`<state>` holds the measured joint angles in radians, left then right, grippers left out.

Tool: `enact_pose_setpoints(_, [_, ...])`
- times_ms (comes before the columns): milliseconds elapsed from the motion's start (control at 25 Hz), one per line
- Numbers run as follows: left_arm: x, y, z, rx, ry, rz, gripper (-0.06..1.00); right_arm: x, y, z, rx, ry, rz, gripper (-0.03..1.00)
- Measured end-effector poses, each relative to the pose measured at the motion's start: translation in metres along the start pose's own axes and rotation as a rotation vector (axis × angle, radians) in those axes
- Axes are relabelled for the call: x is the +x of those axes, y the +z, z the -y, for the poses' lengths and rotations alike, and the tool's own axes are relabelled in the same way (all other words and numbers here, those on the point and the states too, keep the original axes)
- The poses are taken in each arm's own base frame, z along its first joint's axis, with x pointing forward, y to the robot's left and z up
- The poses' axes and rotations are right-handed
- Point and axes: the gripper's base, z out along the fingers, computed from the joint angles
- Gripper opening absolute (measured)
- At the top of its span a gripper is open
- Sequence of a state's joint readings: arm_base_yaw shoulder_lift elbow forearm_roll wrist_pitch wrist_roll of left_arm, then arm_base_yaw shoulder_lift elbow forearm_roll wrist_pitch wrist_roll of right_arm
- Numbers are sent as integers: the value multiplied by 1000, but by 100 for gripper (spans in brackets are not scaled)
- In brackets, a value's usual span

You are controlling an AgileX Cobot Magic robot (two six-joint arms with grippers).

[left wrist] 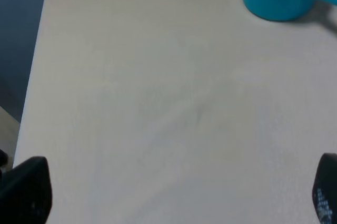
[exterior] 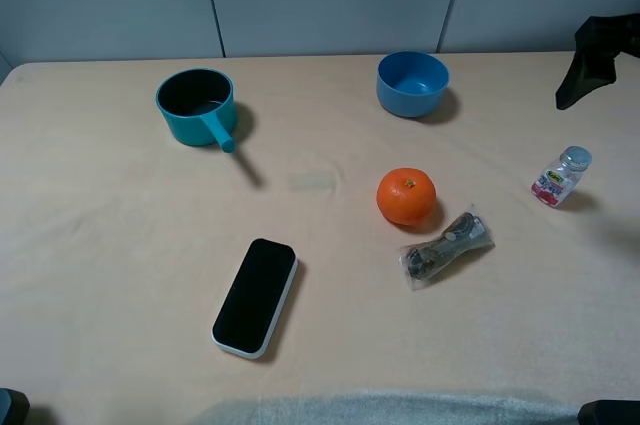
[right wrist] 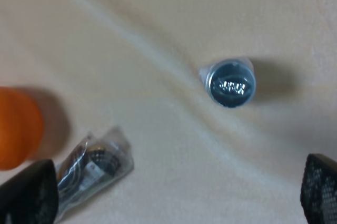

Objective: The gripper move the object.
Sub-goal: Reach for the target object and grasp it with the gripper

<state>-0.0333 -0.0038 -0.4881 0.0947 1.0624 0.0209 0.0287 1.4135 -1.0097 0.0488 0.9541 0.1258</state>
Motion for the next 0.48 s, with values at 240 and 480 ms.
enact_pose_setpoints(240, [0,0,0,0,0,0,99,-8,25,0,9,1,-32,69])
enact_pose_setpoints(480, [0,0,0,0,0,0,99,-13,48,5,27,16,-76,69])
